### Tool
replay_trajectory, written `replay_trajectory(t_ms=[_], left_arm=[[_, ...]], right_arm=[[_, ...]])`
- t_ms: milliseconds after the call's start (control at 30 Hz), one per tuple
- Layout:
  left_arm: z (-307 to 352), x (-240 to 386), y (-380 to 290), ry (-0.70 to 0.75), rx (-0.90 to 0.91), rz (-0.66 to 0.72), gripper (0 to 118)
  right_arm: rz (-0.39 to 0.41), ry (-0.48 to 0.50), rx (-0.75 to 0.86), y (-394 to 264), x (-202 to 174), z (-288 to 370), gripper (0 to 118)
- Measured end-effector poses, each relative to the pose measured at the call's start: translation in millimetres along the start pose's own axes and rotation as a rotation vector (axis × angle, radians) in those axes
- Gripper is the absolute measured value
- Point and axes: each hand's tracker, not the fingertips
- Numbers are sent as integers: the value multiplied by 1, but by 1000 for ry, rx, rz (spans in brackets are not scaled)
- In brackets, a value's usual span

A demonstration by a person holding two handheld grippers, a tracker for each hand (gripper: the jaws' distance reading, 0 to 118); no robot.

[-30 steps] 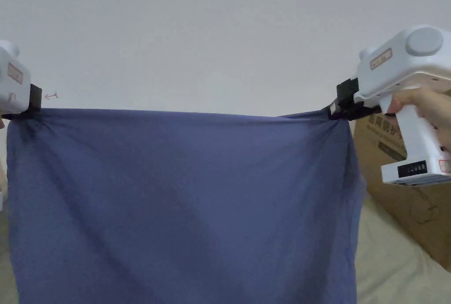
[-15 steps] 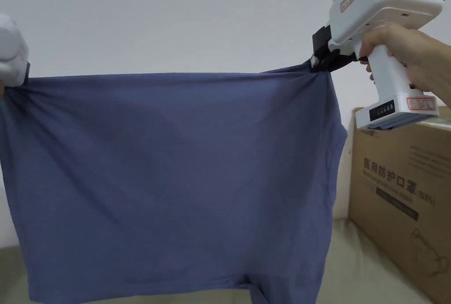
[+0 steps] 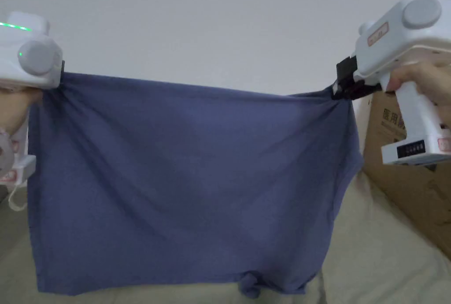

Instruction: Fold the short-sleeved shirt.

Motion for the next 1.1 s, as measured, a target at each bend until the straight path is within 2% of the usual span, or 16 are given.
replay_trajectory(t_ms=[300, 467, 533, 567, 667, 700, 767, 800, 900, 933, 1100], left_arm=[[-68, 37, -225, -51, -476, -5, 2], [-72, 39, -305, -37, -621, -16, 2], [-67, 38, -323, -39, -638, 0, 2], [-60, 36, -330, -46, -641, 3, 2], [-28, 21, -342, -101, -598, 71, 2], [-16, 15, -344, -97, -597, 63, 2], [11, 1, -346, -104, -584, 79, 2], [28, -7, -346, -122, -578, 94, 2], [81, -33, -355, -170, -547, 109, 2], [99, -38, -358, -167, -541, 112, 2], [190, -68, -396, -212, -599, -18, 2]], right_arm=[[-116, -6, -368, -168, 27, -164, 2], [-101, -38, -521, -242, 34, -215, 2], [-130, -27, -538, -259, 34, -217, 2], [-113, -16, -546, -265, 34, -216, 2], [23, -1, -536, -280, 22, -179, 2], [12, -2, -515, -284, 22, -162, 2], [-16, 65, -471, -290, 22, -126, 2], [-23, 51, -458, -295, 21, -105, 2], [48, 69, -415, -315, 18, -55, 2], [48, 52, -417, -324, 16, -39, 2], [82, 78, -502, -402, 4, 34, 2]])
